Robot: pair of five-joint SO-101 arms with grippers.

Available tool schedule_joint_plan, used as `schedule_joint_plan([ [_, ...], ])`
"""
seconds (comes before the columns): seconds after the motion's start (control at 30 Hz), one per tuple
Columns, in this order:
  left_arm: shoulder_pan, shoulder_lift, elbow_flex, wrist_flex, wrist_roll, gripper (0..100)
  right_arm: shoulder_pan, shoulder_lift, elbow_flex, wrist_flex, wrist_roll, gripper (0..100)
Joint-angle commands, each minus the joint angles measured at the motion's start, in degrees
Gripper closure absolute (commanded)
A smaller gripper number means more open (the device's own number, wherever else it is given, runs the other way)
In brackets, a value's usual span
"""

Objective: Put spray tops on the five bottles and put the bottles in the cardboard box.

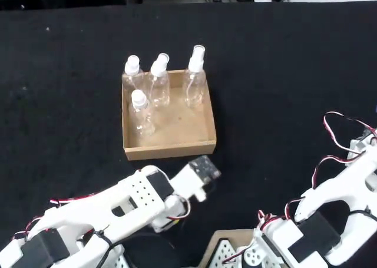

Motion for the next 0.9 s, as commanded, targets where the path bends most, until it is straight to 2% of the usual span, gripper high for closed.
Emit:
schedule_joint_plan([
  [0.0, -0.2, -2.4, -0.8, 4.1, -10.7, 92, 0.7, -3.1, -0.3, -1.1, 0.4, 98.8],
  [0.13, -2.6, -2.5, -2.0, 5.1, -20.7, 92, 0.7, -3.5, -0.3, -1.0, 0.4, 98.8],
  [0.2, -5.5, -2.5, -4.9, 6.2, -23.6, 92, 0.7, -3.5, -0.3, -1.0, 0.2, 98.8],
  [0.33, -9.5, -2.5, -17.4, 16.2, -25.5, 92, 0.7, -3.5, -0.1, -1.0, 0.0, 98.8],
  [0.47, -10.4, -2.5, -31.7, 26.5, -28.3, 92, -0.9, -3.0, 0.2, -1.0, -1.1, 98.8],
  [0.6, -10.1, -2.5, -46.2, 33.3, -28.7, 92, -3.2, -3.6, 1.5, -1.0, -5.5, 98.8],
  [0.7, -12.4, -2.5, -60.1, 37.9, -28.7, 92, -5.0, -4.1, 2.2, -0.3, -7.6, 98.8],
  [0.87, -26.9, -2.9, -81.3, 37.6, -23.2, 92, -8.0, -8.7, 3.1, 3.3, -12.9, 98.8],
])
